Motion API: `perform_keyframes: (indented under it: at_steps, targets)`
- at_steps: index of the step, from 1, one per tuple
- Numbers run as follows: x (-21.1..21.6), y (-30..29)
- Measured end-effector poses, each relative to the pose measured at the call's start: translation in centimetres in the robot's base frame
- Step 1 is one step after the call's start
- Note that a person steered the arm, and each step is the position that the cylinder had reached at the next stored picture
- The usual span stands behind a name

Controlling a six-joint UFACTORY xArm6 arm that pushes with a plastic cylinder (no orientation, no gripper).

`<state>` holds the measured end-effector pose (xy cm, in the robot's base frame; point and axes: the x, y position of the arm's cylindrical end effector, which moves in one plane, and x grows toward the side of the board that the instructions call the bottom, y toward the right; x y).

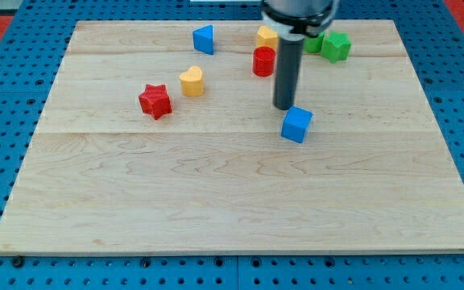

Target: Push the blue cube into the red star

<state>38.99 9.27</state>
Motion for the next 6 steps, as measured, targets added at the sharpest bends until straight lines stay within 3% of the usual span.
perform_keyframes:
  at_steps: [1,3,4,6]
  targets:
    - [7.4,2.0]
    - [9.9,-16.9]
    - [12.1,-13.1]
    - [15.9,-13.0]
